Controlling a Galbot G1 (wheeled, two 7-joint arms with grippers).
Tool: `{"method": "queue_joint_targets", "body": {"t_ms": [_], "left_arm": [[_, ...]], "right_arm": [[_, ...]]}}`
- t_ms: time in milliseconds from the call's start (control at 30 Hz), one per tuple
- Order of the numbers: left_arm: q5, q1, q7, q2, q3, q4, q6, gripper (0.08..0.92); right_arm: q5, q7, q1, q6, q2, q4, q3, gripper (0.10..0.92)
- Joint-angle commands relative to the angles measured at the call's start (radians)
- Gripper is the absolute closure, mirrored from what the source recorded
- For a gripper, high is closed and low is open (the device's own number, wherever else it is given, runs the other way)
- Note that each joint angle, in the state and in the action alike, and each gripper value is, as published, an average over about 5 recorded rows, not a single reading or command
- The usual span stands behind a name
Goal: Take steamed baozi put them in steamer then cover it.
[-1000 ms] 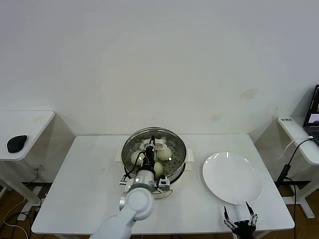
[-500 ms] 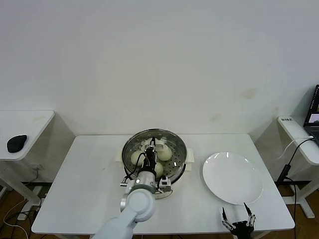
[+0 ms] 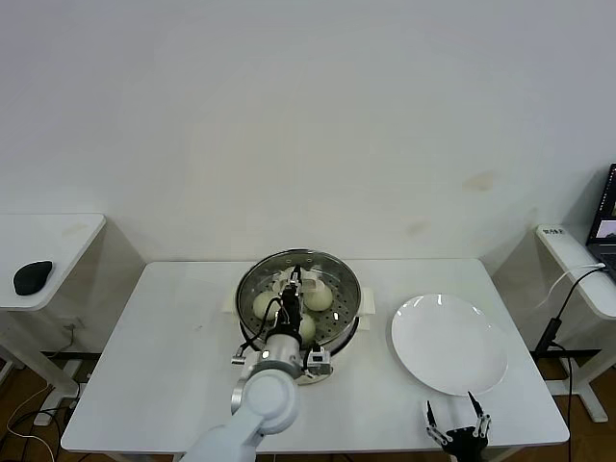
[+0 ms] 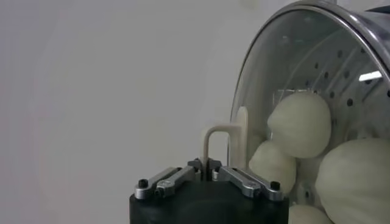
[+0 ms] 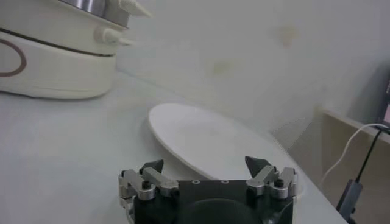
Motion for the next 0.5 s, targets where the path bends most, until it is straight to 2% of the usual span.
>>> {"method": "queue_joint_targets", "body": {"t_ms": [33,267,400,500], "left_arm": [[-0.019,0.061,-0.023,0.043,-0.017,-0.089,-0.002,0.691],[-0.156,0.236,-0.111,0.096,-0.114,-0.281,-0.018,0.483],[-0.421,0.395,-0.240,0.112,-0.240,-0.409,-0.050,0.370],[-0.671,0.551,-0.364,0.132,-0.364,-0.486,-0.128,0.284]], "right_arm": [[-0.005,0.000,-0.001,0.003,0.003,-0.002,-0.004,0.203],[-0.007,0.005,-0.004,0.002,0.010,0.001,-0.011,0.203],[0.010,0.010,-0.012,-0.003,0.008,0.017,-0.019,0.203],[0.032,0.006,-0.018,-0.004,0.000,0.033,-0.019,0.203]]}}
